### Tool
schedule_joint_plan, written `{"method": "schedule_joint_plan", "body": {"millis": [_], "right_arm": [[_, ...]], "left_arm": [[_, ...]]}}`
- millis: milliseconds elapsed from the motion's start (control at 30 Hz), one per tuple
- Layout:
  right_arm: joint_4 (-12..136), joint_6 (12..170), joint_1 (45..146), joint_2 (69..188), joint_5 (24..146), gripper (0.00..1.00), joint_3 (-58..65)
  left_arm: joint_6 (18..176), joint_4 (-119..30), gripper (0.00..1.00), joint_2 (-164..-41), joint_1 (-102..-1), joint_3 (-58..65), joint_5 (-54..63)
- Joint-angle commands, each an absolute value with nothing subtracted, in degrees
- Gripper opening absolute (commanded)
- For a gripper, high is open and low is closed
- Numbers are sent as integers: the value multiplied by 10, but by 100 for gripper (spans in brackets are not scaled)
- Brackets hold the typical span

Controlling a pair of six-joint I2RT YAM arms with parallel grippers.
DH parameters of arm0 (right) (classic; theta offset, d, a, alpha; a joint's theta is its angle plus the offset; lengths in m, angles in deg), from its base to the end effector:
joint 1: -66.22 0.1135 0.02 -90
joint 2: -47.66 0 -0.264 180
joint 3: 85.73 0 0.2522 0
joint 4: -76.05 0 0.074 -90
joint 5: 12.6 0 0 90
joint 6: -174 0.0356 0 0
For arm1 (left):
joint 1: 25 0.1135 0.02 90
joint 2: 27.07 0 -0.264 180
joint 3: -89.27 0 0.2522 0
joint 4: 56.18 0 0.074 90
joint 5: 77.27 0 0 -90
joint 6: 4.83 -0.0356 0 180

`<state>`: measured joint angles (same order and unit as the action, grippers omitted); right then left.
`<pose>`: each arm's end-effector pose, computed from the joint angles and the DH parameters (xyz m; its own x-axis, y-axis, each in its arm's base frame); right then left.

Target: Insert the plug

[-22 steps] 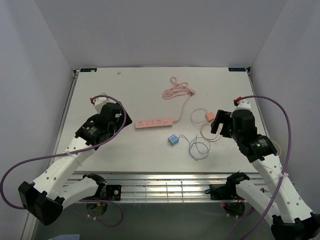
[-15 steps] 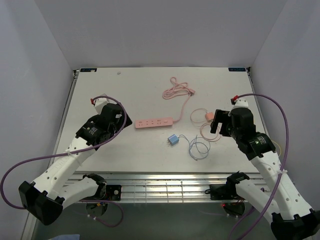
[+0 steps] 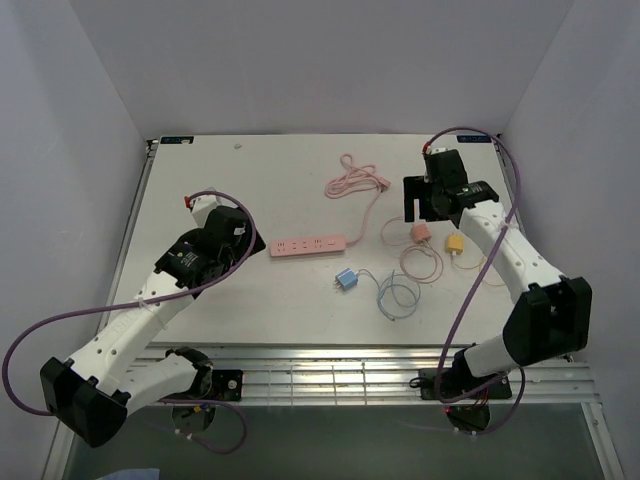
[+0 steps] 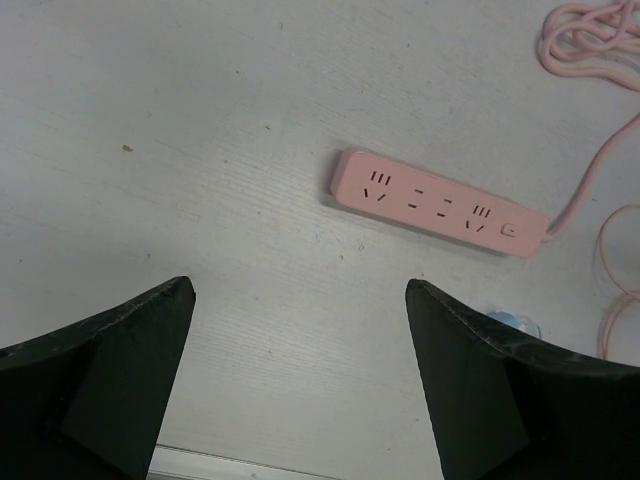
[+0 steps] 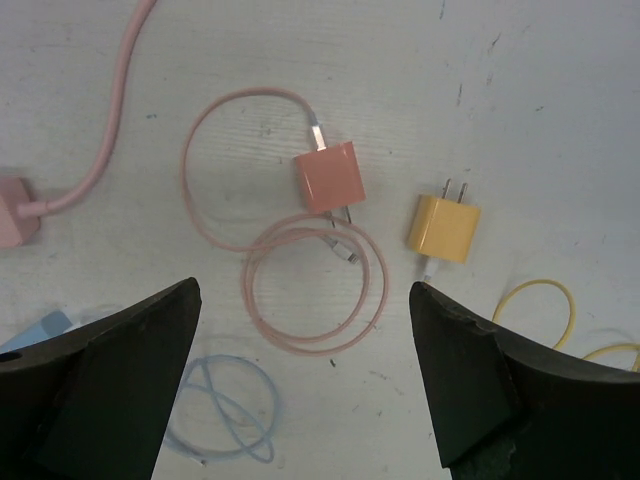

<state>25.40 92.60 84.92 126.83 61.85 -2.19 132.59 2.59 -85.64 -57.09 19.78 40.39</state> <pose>0.2841 0.0861 0.3137 -0.6968 -0.0838 -0.7123 -0.0295 0.9957 -0.0882 0.1789 -0.0927 0.3083 -0.5771 -0.4079 -0.7075 -0.3227 0.9097 -0.2613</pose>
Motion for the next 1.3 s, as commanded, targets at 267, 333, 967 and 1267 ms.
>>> {"method": "schedule_joint_plan", "body": {"millis": [267, 333, 967, 1267], "right_arm": [[283, 793, 777, 1507, 714, 94, 116], [291, 775, 775, 1532, 729, 94, 121], [326, 753, 770, 1590, 736, 96, 85], [336, 759, 767, 1589, 749, 81, 63]], "left_arm": [[1320, 21, 98, -855, -571, 207, 406], [1320, 21, 98, -857, -571, 208, 404], [1318, 21, 98, -874, -571, 208, 409], [1318, 23, 98, -873, -571, 206, 409]]}}
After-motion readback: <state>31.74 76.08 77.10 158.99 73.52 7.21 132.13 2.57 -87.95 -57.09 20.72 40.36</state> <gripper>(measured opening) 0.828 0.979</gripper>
